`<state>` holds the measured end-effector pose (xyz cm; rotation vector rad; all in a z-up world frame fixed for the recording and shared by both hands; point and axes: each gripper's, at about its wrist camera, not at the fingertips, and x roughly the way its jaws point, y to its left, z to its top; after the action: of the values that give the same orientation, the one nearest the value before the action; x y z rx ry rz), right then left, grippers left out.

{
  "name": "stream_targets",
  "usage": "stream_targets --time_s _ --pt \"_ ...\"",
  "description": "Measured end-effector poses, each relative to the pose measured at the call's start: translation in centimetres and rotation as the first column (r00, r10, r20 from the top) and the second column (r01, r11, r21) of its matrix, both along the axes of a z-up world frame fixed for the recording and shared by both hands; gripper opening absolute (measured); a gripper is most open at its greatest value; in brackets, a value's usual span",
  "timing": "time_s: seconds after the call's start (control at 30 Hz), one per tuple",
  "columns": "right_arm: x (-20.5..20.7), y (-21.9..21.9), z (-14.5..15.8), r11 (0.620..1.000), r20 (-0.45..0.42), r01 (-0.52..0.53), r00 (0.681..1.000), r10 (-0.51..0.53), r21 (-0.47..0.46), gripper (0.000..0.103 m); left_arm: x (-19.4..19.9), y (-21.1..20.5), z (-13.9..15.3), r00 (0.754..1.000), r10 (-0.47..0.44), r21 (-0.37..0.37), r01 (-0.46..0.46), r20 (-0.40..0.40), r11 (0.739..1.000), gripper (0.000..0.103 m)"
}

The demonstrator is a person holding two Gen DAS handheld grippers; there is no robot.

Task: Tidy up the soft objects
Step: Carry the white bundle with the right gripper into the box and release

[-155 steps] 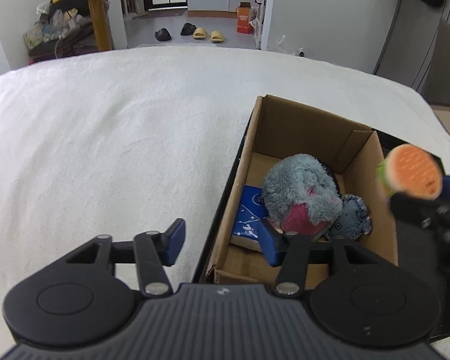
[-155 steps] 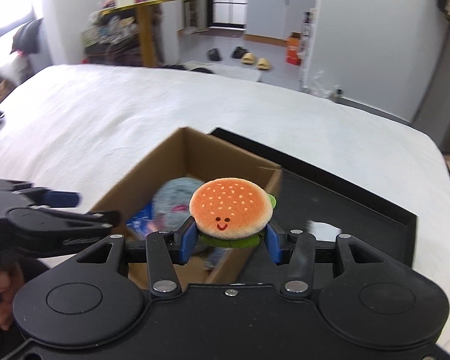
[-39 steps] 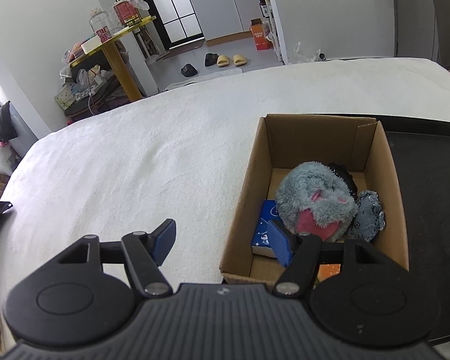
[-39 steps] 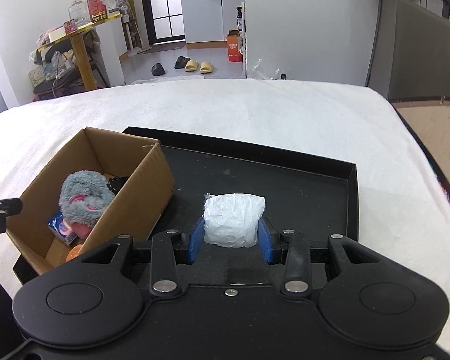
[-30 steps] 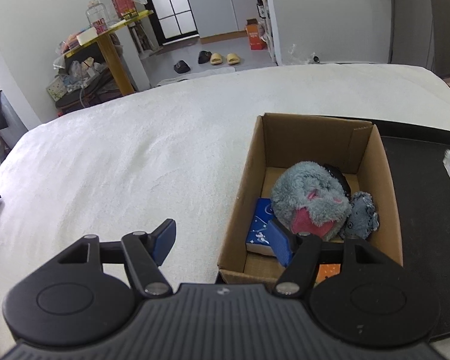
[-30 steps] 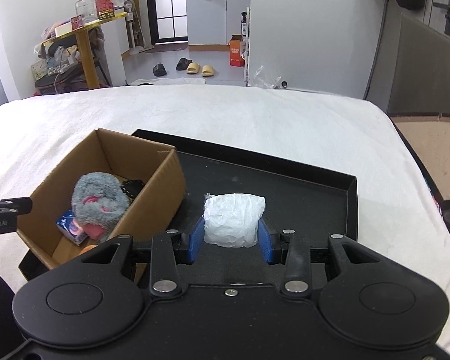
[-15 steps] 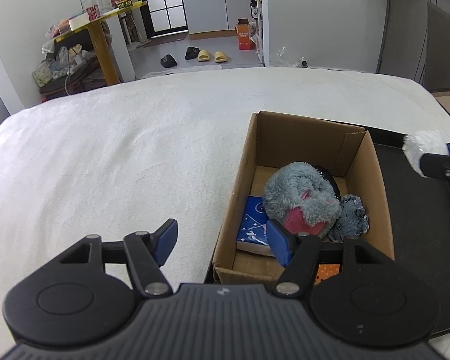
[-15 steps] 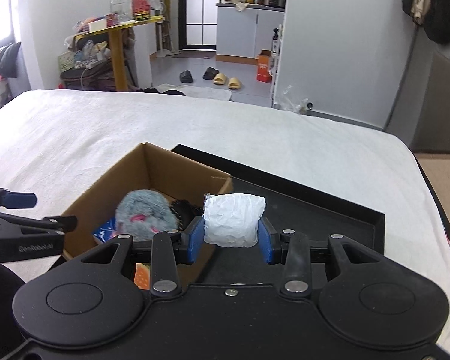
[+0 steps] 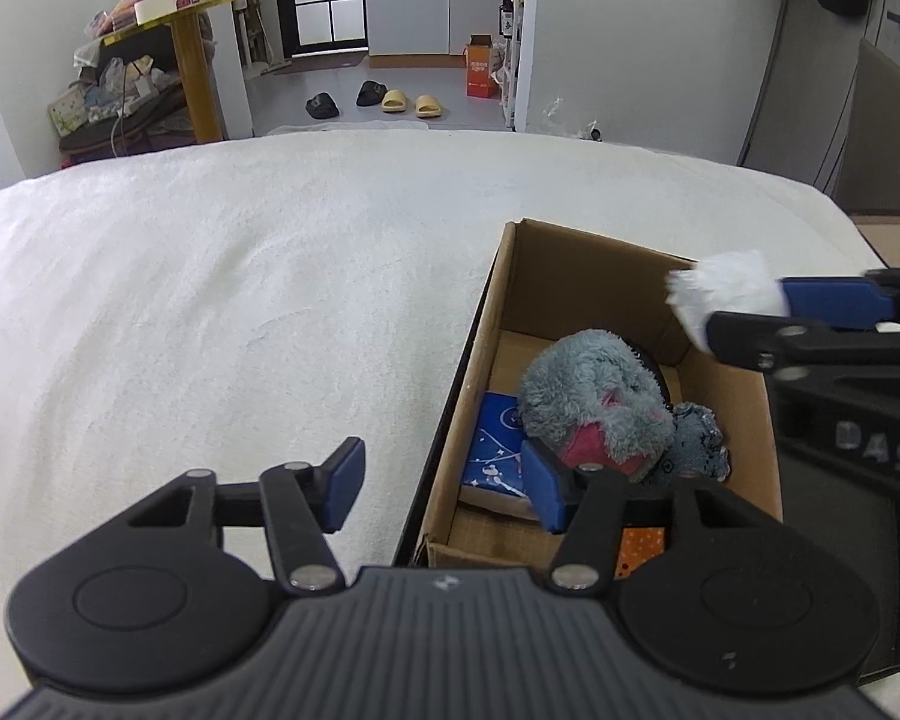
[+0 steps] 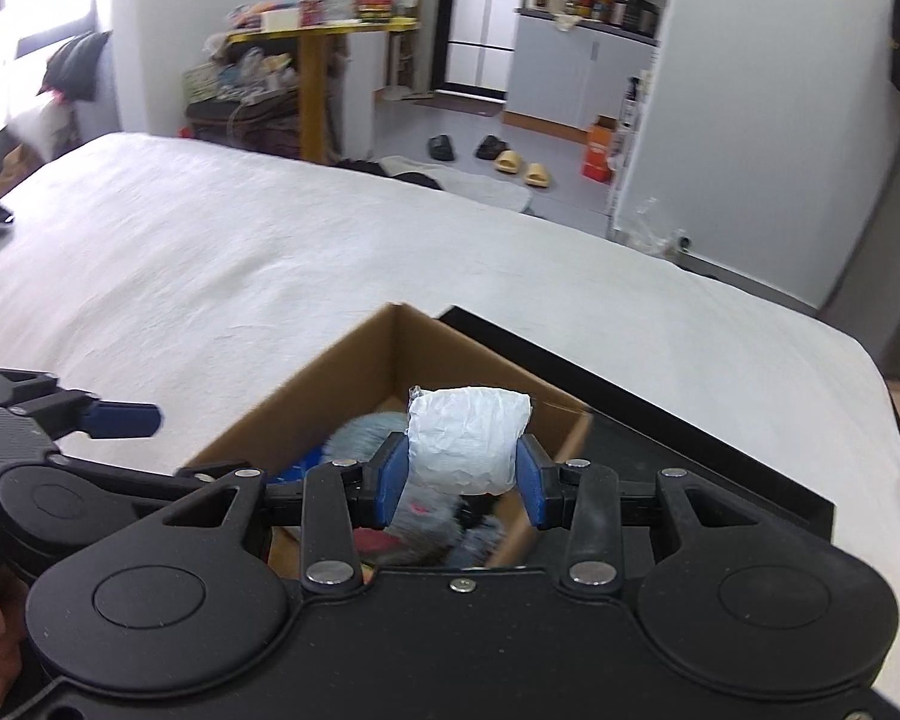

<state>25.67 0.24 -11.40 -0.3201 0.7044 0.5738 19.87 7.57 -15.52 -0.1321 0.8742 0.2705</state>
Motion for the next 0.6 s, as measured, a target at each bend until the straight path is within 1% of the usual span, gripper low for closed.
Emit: stream_targets --time_s 0.03,0.07,0.13,0.2,0.23,0.33,0.6 --pt "0.0 0.4 0.0 1.0 0.001 -0.012 1.0 0.012 -0.006 0.039 0.0 0.1 -0.1 1.0 -0.002 -0.006 0.002 0.001 1.0 0.043" --pt "0.0 0.9 0.0 1.0 0.004 -0.024 1.0 0.024 -0.014 0.039 0.0 0.1 -0.2 1.0 -0.004 -0.01 0.004 -0.001 1.0 0.039" --pt "0.2 1.8 0.0 0.999 0.007 -0.047 0.999 0.047 -0.028 0.039 0.1 0.3 -0.4 1.0 0.003 -0.014 -0.004 -0.002 1.0 0.018" --pt "0.4 2.4 0.1 0.997 0.007 -0.065 0.998 0.065 -0.035 0.039 0.2 0.6 -0.6 1.0 0.005 -0.033 -0.005 0.0 0.999 0.01" --pt "0.5 2.7 0.1 0.997 0.005 -0.073 0.997 0.073 -0.04 0.039 0.2 0.9 -0.7 1.0 0.005 -0.047 -0.005 0.002 0.999 0.007" --pt "0.7 3.6 0.2 0.992 0.002 -0.11 0.994 0.111 -0.057 0.039 0.1 1.4 -0.7 1.0 0.017 -0.073 -0.016 0.009 0.997 0.007" --pt "0.3 5.7 -0.4 0.973 -0.001 -0.206 0.978 0.207 -0.105 0.039 -0.2 1.9 -0.8 0.999 0.029 -0.113 -0.026 0.025 0.993 0.007"
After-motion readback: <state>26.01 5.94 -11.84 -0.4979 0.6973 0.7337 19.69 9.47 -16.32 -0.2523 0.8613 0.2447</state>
